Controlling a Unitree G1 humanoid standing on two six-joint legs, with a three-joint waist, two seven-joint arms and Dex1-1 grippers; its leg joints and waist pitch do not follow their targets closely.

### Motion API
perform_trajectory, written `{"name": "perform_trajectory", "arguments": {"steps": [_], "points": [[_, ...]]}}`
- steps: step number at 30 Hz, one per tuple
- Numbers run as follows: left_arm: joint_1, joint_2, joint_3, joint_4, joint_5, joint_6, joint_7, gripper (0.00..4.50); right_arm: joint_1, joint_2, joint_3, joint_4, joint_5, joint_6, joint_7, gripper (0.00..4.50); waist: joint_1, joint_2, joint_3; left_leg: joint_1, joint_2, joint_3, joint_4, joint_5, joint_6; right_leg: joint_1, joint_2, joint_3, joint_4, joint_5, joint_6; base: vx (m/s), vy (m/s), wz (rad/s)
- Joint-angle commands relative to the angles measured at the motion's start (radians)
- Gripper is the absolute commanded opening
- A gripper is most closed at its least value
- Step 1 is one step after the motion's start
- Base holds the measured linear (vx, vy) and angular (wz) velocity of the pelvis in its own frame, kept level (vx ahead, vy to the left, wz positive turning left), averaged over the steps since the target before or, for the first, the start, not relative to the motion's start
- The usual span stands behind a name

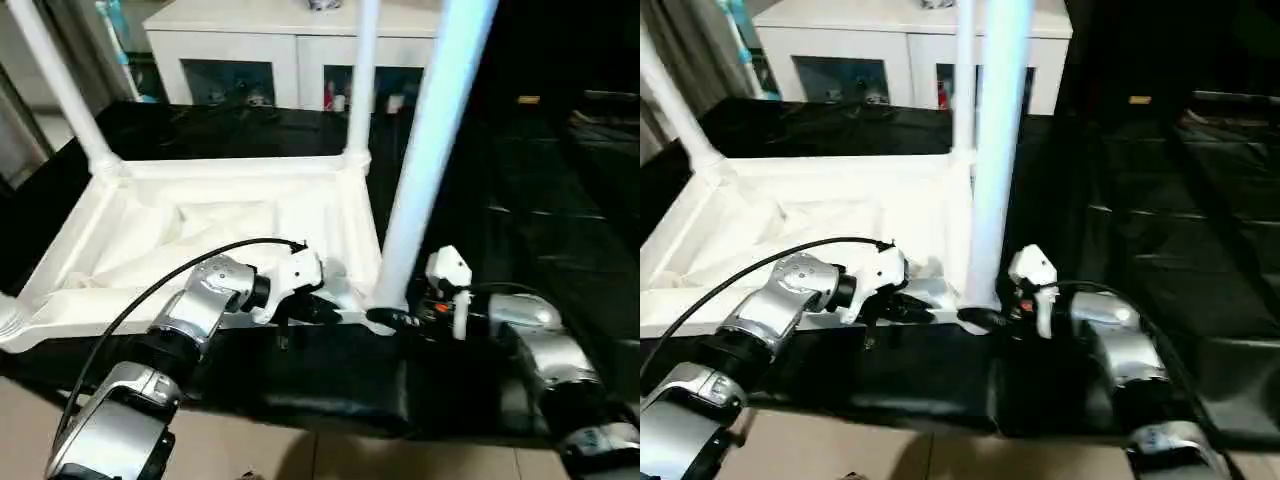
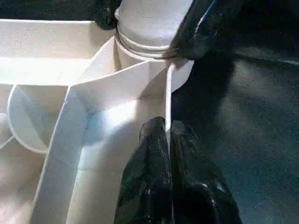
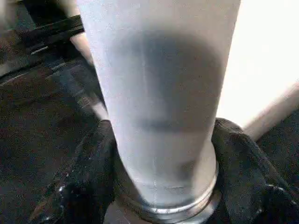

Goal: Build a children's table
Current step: Rotate leg to tighten

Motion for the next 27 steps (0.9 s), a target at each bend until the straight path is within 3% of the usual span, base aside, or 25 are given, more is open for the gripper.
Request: {"name": "perform_trajectory", "arguments": {"steps": [1,2,4,5,6,11,15,22,24,27], "points": [[-0.021,-0.042,0.010,0.072,0.020,0.023,0.115,0.00,-0.004,0.048,-0.006,0.062,-0.048,0.031,-0.164,2.63,-0.004,-0.012,-0.054,0.006,0.011,-0.007,-0.068,-0.280,0.038,0.050,-0.035,0.023,-0.070,-0.312,-0.203,-0.054,-0.001,-0.02],[-0.021,-0.042,0.010,0.072,0.020,0.023,0.115,0.00,-0.004,0.048,-0.006,0.062,-0.048,0.031,-0.164,2.63,-0.006,-0.011,-0.053,0.013,0.011,-0.009,-0.070,-0.307,0.023,0.046,-0.038,0.024,-0.078,-0.368,-0.182,0.000,0.000,0.00],[-0.066,-0.083,0.025,0.145,0.036,0.039,0.247,0.00,-0.014,0.122,-0.033,0.084,-0.042,0.058,-0.306,2.62,-0.013,-0.011,-0.051,0.014,0.010,-0.010,-0.073,-0.328,0.019,0.041,-0.034,0.025,-0.083,-0.382,-0.171,0.000,0.000,0.00],[-0.066,-0.083,0.025,0.145,0.036,0.039,0.247,0.00,-0.014,0.122,-0.033,0.084,-0.042,0.058,-0.306,2.62,-0.016,-0.011,-0.050,0.021,0.008,-0.011,-0.073,-0.354,0.012,0.037,-0.034,0.024,-0.086,-0.406,-0.168,0.000,0.000,0.00],[-0.073,-0.091,0.030,0.157,0.036,0.044,0.271,0.00,-0.016,0.134,-0.039,0.087,-0.040,0.063,-0.331,2.62,-0.021,-0.013,-0.048,0.016,0.007,-0.014,-0.076,-0.369,0.013,0.042,-0.034,0.021,-0.089,-0.434,-0.159,0.000,0.000,0.00],[-0.136,-0.155,0.068,0.249,0.031,0.091,0.476,0.00,-0.054,0.194,-0.061,0.148,-0.071,0.084,-0.552,2.62,-0.029,-0.010,-0.046,0.022,0.005,-0.017,-0.079,-0.411,0.007,0.034,-0.034,0.016,-0.100,-0.489,-0.131,0.000,0.000,0.00],[-0.161,-0.183,0.076,0.300,0.040,0.085,0.533,0.00,-0.071,0.219,-0.075,0.181,-0.100,0.078,-0.652,2.62,-0.031,-0.011,-0.045,0.023,0.002,-0.018,-0.079,-0.429,0.013,0.030,-0.035,0.014,-0.107,-0.518,-0.115,0.000,0.000,0.00],[-0.163,-0.188,0.058,0.326,0.049,0.043,0.491,0.00,-0.059,0.228,-0.076,0.160,-0.105,0.070,-0.647,2.62,-0.028,-0.014,-0.045,0.017,0.002,-0.019,-0.082,-0.431,0.030,0.031,-0.038,0.015,-0.109,-0.521,-0.103,0.000,0.000,0.00],[-0.164,-0.188,0.053,0.331,0.049,0.027,0.483,0.00,-0.062,0.228,-0.084,0.161,-0.095,0.064,-0.654,3.18,-0.027,-0.019,-0.045,0.016,0.003,-0.019,-0.082,-0.425,0.034,0.030,-0.039,0.015,-0.110,-0.537,-0.098,0.000,0.000,0.00],[-0.167,-0.189,0.052,0.341,0.051,0.002,0.472,0.00,-0.067,0.225,-0.085,0.164,-0.097,0.061,-0.659,3.55,-0.029,-0.017,-0.044,0.012,0.002,-0.023,-0.084,-0.428,0.030,0.032,-0.040,0.014,-0.112,-0.560,-0.084,0.000,0.000,0.00]]}}
